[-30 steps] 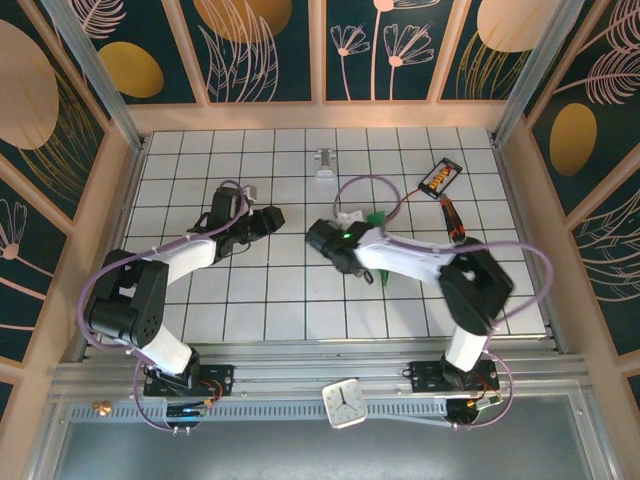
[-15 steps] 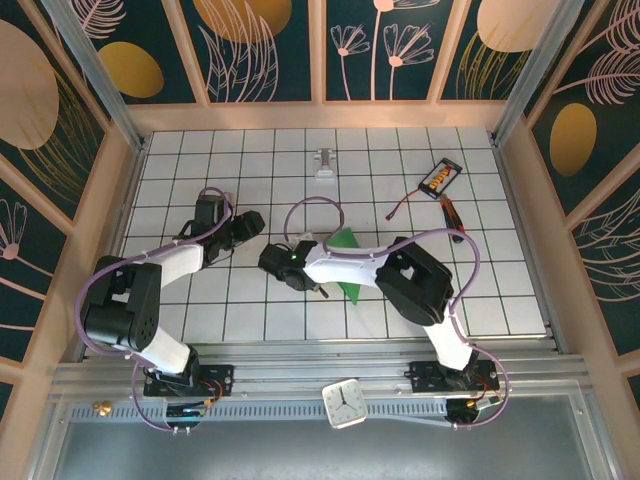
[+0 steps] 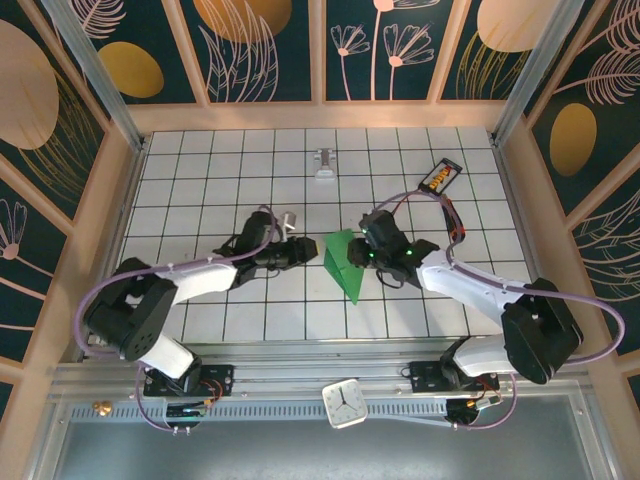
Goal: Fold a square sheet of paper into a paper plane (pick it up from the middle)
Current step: Turn over the paper at the center of the table, then fold the wing for the fifth time at the center of the table.
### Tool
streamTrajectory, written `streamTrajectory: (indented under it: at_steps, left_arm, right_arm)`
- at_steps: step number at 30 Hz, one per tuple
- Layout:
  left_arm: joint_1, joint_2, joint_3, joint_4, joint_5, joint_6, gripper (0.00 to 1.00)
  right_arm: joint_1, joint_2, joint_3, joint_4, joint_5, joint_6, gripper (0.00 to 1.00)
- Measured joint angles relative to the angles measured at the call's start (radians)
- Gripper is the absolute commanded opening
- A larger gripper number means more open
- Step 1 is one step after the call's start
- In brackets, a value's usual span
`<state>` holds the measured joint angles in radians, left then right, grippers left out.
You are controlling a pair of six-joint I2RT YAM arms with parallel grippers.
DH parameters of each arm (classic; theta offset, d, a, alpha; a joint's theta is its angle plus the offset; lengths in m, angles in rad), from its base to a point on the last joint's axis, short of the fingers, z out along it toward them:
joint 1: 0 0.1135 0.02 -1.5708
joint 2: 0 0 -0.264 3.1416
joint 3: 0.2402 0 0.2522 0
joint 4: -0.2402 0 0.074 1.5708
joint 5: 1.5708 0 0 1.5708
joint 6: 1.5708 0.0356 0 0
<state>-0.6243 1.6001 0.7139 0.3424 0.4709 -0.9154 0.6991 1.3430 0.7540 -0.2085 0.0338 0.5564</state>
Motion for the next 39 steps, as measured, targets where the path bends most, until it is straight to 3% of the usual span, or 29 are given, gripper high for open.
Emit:
streamTrajectory:
  at_steps: [5,10,14,20,25,33,39]
  left_arm:
    - [-0.021,0.188,0.126,0.019,0.042,-0.01,0.25]
    - [-0.008,0.277,0.232,-0.06,0.048,0.051,0.16]
    - [0.045,0.314,0.283,-0.141,0.053,0.132,0.16]
    - [0.133,0.381,0.352,-0.252,0.045,0.245,0.24]
    - [0.174,0.364,0.367,-0.291,0.015,0.292,0.34]
    - [0.156,0.167,0.225,-0.26,-0.001,0.257,0.37]
    - [-0.019,0.09,0.154,-0.191,0.015,0.161,0.2]
  right_arm:
    - [-0.04,0.001,-0.071,0.035,-0.062,0.0,0.3]
    - [-0.045,0.001,-0.079,0.087,-0.086,0.0,0.3]
    - [-0.051,-0.004,-0.104,0.109,-0.105,-0.004,0.3]
    - [-0.052,-0.012,-0.129,0.178,-0.177,-0.004,0.3]
    - [-0.049,0.039,-0.118,0.269,-0.22,0.003,0.27]
    - [-0.102,0.101,-0.103,0.307,-0.221,0.034,0.35]
    - [-0.233,0.086,-0.117,0.31,-0.241,0.037,0.36]
